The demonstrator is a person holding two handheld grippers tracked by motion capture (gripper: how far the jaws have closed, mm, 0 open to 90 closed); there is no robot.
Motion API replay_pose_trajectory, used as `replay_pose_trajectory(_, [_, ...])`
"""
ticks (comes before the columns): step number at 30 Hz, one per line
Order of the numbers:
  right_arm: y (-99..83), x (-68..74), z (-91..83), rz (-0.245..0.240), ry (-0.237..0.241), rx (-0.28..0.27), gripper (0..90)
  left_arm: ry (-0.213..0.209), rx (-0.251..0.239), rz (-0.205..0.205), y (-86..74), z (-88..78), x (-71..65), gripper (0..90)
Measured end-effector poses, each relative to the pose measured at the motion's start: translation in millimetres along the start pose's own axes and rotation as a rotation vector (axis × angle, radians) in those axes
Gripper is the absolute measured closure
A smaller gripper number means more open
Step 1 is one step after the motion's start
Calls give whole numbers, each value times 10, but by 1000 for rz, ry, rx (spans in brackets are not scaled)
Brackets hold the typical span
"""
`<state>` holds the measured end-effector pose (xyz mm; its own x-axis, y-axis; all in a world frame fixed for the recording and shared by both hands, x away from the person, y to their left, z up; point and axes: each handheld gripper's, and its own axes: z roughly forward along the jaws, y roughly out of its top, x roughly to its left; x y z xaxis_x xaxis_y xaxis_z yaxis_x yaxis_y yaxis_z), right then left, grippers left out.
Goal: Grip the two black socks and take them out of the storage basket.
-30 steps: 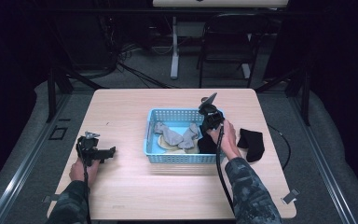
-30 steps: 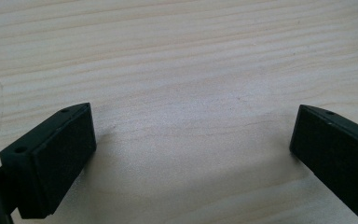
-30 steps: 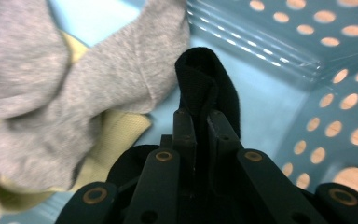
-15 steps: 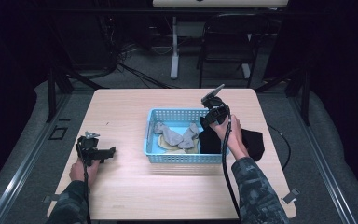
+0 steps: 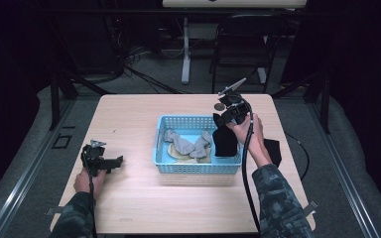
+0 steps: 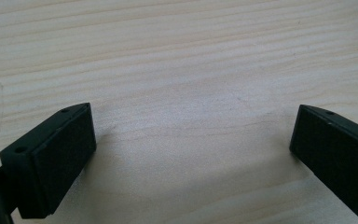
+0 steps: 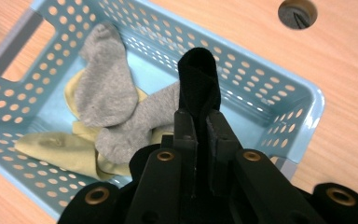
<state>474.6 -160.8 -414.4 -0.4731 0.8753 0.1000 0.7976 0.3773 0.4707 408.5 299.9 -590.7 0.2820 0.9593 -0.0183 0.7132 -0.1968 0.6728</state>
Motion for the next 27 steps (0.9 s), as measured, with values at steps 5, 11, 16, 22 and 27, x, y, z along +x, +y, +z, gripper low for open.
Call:
replay_pose_trajectory(5, [37,40,-153,-24,-8,-20,843,0,0,0,0,0,0,3])
replay_pose_trajectory(11, [81,77,-341,-31,-8,-56,843,0,0,0,0,0,0,3])
replay_pose_trajectory(16, [110,83,-505,-36,-13,-72,843,0,0,0,0,0,0,3])
replay_pose_trajectory(22, [112,53,-641,-41,-26,-87,843,0,0,0,0,0,0,3])
replay_pose_trajectory(27, [72,-28,-802,-39,-53,-104,843,0,0,0,0,0,0,3])
